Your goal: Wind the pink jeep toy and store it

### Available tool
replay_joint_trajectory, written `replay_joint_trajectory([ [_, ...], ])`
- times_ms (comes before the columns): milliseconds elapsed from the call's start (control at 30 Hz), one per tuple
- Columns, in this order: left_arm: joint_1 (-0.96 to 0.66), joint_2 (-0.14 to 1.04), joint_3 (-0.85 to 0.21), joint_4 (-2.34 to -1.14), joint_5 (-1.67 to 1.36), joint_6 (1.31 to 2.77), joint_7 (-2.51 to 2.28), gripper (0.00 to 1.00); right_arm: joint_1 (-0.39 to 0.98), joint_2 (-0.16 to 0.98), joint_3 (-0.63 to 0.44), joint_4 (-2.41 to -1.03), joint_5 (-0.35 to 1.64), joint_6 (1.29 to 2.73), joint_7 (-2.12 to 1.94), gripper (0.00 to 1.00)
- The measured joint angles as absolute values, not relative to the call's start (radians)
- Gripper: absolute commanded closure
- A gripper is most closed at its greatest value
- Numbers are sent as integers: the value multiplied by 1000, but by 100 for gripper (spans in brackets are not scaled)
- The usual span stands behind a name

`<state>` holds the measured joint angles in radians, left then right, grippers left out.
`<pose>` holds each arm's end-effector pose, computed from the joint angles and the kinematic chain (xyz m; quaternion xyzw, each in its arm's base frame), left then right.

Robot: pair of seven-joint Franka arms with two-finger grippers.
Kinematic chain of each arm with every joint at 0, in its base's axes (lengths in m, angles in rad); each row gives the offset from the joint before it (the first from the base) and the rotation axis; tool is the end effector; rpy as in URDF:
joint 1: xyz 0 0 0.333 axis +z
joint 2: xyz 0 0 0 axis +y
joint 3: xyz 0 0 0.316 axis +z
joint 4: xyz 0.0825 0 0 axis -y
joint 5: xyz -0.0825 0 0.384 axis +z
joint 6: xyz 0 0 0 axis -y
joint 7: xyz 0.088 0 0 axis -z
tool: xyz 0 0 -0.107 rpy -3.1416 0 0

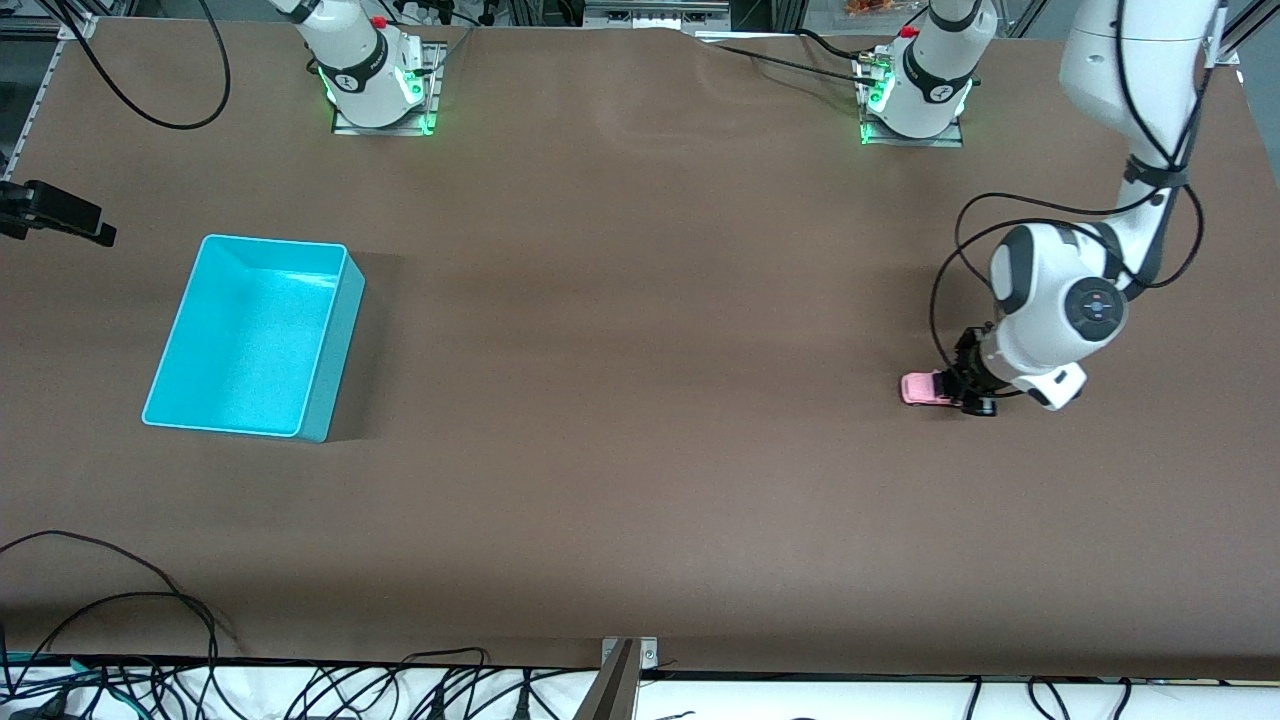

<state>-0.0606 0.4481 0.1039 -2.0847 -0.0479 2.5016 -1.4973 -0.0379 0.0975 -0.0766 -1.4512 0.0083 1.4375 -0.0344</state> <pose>0.5829 0.0253 0.2059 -0.7073 -0.7067 0.0048 0.0157 0.5671 -0.0619 0.6145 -0.9977 0.0397 0.0552 0.0045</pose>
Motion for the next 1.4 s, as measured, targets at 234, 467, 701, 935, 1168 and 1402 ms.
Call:
replay_joint_trajectory([
  [234,33,453,104,-2085,34,2536,-1466,88,-38,98,-77,-1451,8,1437,-34,0],
  [467,54,455,103,-2085,44,2547,-1452,0,-38,98,-77,-1451,8,1437,-34,0],
  [701,55,489,103,-2079,46,2579,-1450,0,-38,98,-77,-1451,8,1437,-34,0],
  [935,59,445,107,-2018,46,2418,-1398,0,-38,98,-77,-1451,8,1437,-34,0],
  [1168,82,296,107,-1989,46,2207,-1273,0,-37,98,-77,-1451,8,1437,-34,0],
  [1402,83,172,101,-1908,47,2043,-1109,0,-37,98,-76,-1451,8,1436,-34,0],
])
